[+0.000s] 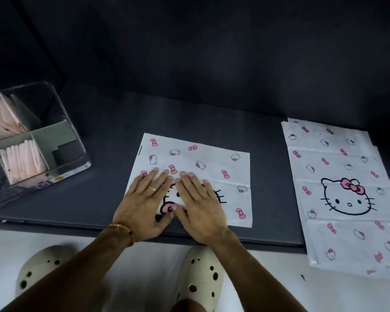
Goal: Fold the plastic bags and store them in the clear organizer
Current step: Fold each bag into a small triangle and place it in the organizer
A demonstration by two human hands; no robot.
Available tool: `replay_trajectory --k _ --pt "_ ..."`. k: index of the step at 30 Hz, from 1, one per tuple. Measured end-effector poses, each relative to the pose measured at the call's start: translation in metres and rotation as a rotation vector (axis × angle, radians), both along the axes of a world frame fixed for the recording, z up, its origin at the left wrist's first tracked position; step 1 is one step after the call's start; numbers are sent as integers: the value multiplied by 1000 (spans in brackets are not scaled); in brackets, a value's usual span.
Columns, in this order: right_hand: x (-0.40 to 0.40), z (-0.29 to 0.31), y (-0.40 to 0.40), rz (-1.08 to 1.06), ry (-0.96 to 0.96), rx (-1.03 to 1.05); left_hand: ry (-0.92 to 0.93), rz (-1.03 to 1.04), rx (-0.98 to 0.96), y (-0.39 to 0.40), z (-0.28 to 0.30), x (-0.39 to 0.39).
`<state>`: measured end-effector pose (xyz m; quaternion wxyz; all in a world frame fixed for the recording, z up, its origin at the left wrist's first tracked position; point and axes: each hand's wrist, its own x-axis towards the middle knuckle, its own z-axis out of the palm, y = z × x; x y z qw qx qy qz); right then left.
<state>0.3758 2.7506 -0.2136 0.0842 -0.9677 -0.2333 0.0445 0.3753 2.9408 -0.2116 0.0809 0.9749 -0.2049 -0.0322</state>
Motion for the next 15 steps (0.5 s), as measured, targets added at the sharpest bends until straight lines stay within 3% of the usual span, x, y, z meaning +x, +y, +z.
replay_trajectory --k 5,10,15 --pt "-11 2 -77 20 86 -211 44 16 5 0 0 1" --pt "-26 23 -123 -59 198 -243 75 18 -21 1 4 1" --pt "-33 40 -81 -31 -1 -124 94 8 -10 1 3 2"
